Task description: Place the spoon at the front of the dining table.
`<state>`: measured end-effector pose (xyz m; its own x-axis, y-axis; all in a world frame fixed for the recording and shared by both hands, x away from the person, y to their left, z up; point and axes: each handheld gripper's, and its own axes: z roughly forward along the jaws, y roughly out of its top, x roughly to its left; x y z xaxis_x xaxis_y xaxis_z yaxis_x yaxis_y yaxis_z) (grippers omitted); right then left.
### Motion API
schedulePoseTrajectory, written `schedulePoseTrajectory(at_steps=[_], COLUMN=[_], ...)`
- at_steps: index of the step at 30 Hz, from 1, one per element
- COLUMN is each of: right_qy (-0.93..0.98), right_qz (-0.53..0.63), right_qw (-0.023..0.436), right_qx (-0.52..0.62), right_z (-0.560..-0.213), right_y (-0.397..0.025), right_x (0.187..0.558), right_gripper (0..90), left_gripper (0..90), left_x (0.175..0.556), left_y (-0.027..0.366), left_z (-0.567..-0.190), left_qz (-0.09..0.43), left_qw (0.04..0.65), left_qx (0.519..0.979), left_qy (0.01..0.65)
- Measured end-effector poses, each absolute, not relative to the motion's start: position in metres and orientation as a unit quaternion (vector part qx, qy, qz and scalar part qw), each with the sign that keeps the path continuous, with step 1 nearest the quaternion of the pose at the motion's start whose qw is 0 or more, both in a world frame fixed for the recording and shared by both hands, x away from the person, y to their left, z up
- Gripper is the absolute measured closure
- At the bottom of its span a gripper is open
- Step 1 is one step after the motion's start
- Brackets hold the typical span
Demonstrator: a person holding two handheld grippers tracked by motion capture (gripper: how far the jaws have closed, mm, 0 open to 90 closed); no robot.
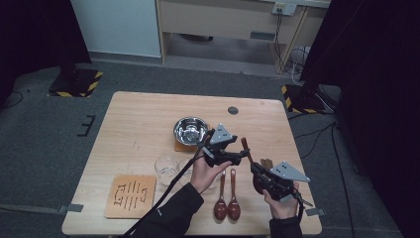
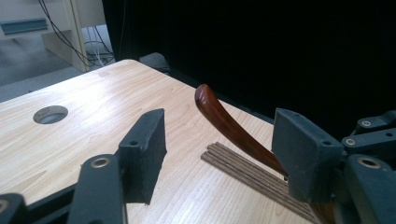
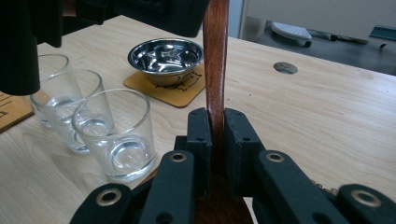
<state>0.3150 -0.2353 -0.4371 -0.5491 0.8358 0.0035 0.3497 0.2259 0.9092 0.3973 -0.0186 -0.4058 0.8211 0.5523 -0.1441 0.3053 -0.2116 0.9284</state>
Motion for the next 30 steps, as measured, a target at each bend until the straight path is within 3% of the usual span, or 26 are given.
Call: schedulePoseTrajectory(at_steps=[30], right_qy=[0.737], right_qz=[0.49], right_qw=[0.253], right_qx=[0.391], right_z=[-0.437], right_y=[-0.231], right_x=[0.314], right_gripper=[81.4], left_gripper=[63.4], left_x=[0.393], left_y=[-0.031], left_z=[-0.412], left_qz=[0.085], left_qw=[0.565], left_qx=[0.777], left_qy=[0.265])
